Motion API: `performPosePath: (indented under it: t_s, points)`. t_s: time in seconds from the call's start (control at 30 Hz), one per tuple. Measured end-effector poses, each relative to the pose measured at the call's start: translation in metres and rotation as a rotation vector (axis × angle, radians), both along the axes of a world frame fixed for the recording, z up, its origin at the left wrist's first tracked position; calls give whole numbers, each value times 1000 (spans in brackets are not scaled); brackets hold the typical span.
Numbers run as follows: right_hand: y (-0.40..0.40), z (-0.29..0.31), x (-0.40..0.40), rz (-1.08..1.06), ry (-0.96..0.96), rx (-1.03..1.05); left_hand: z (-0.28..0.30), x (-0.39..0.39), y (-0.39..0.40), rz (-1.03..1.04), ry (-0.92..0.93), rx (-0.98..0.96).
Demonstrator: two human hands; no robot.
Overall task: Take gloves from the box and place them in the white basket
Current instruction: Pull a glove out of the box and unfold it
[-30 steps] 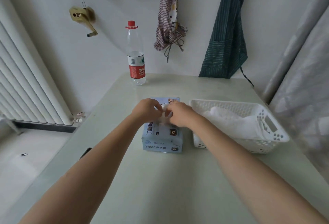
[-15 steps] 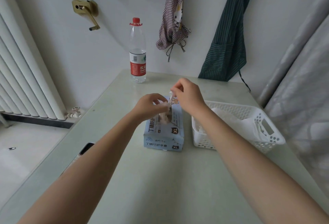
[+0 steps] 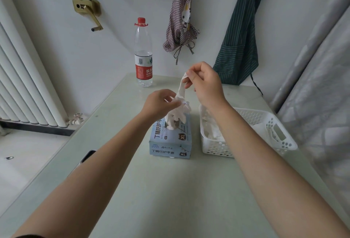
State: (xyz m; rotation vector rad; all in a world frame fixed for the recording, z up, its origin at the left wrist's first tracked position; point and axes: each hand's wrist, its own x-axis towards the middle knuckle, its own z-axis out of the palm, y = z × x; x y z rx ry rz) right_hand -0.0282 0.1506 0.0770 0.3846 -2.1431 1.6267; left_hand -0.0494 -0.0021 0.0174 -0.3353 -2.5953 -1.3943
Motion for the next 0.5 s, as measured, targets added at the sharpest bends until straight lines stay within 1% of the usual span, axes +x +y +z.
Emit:
performPosePath:
  t_s: [0.07, 0.13, 0.2, 0.27, 0.33, 0.4, 0.5]
  points:
    - [1, 2, 2, 10, 8, -10, 2, -1, 3, 43, 22, 2]
    - [5, 0, 1, -19, -24, 16, 4, -2, 4, 63, 11, 40]
    - [10, -4, -1, -67, -121, 82, 7, 0, 4, 62, -28, 129]
    - [15, -11, -4, -78, -261, 160, 11, 2, 5, 75, -41, 243]
    - [17, -21, -4, -47, -391, 216, 17, 5, 7, 74, -39, 339]
    - [18, -28, -1, 16, -476, 210, 27, 9, 10, 45, -64, 442]
    - [18, -30, 6, 119, -506, 201, 35, 10, 12, 21, -178, 606]
